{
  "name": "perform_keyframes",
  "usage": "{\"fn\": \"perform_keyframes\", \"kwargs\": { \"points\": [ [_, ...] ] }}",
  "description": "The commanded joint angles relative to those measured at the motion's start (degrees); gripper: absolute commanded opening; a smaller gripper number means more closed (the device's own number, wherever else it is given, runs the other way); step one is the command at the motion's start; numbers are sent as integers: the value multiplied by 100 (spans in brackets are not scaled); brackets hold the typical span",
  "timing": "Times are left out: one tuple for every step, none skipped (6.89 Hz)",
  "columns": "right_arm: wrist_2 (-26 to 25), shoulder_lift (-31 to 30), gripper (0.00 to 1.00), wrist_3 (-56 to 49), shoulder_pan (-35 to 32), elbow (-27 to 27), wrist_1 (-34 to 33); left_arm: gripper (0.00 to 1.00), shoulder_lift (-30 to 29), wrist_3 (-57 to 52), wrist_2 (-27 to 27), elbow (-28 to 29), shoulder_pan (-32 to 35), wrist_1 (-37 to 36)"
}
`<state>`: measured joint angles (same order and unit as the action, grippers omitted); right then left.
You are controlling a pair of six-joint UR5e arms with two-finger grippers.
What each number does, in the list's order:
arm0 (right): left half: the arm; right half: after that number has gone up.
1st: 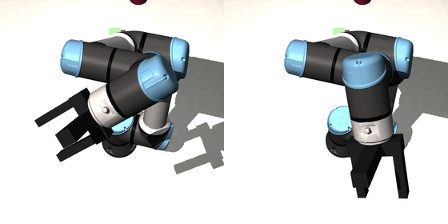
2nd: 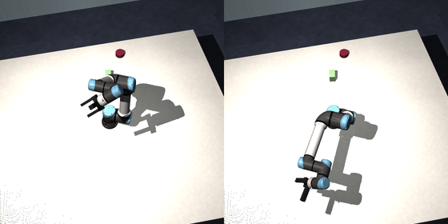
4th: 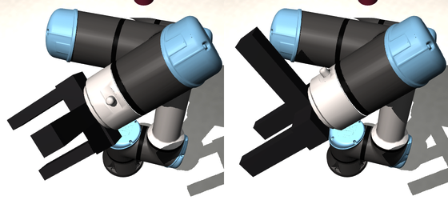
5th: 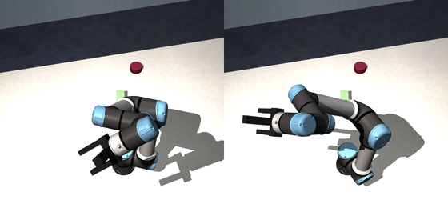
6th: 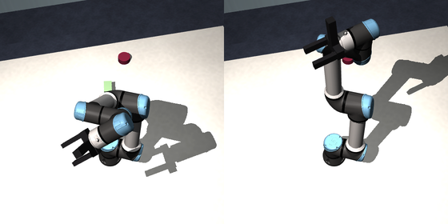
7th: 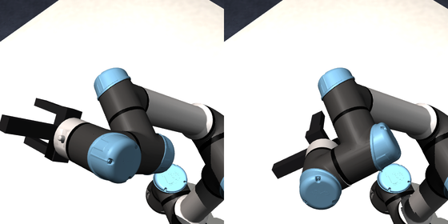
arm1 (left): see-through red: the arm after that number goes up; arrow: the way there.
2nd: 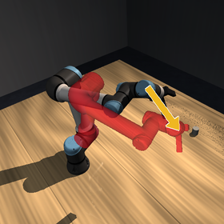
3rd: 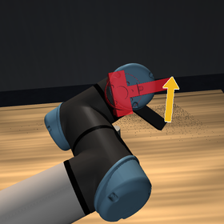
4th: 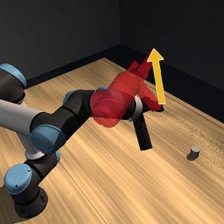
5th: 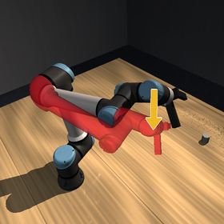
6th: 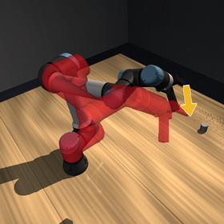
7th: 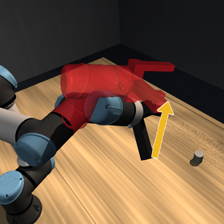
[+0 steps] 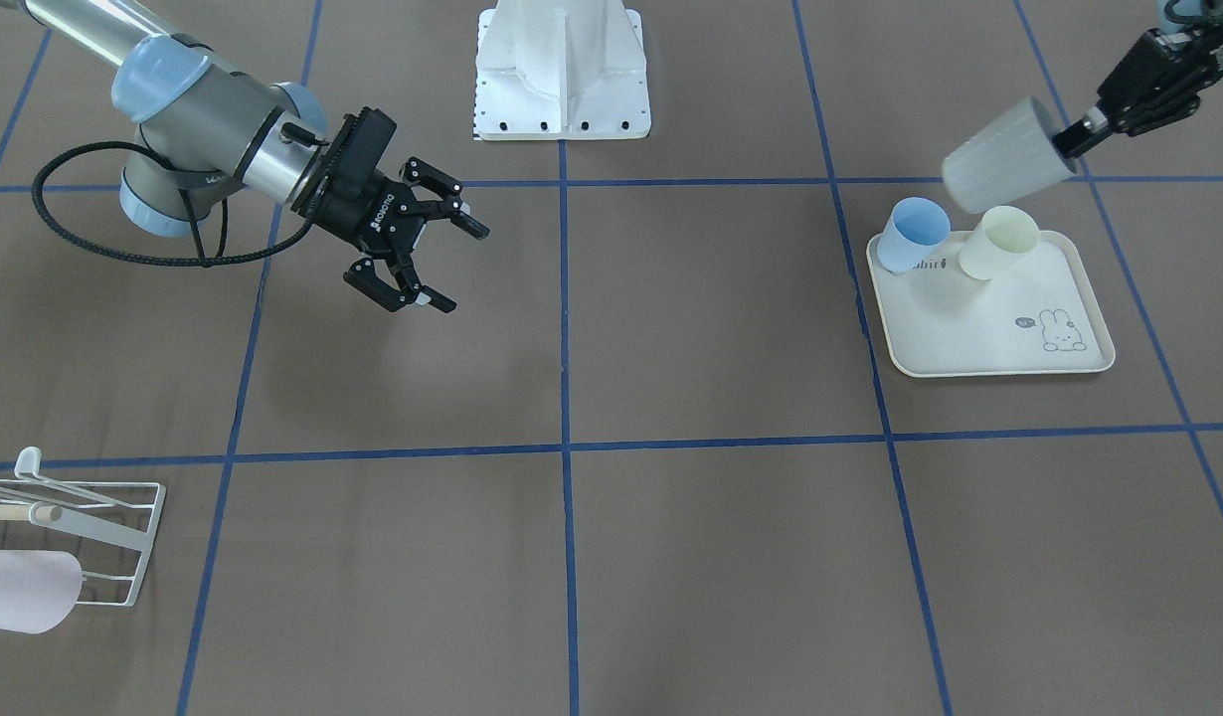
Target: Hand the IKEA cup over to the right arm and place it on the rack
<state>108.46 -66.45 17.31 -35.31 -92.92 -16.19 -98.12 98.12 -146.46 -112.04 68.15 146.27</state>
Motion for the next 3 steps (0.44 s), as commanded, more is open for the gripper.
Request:
{"fn": "perform_keyframes", "kwargs": {
  "points": [
    [-18,273,99,-35,111,11,2,0,-740,1152,1063,-11,-1159,24],
    [-9,273,98,-53,199,11,19,0,-1013,1461,1380,50,-1529,15],
    [-26,273,98,-61,348,19,220,0,-1216,1595,1958,120,-2168,15]
  ]
}}
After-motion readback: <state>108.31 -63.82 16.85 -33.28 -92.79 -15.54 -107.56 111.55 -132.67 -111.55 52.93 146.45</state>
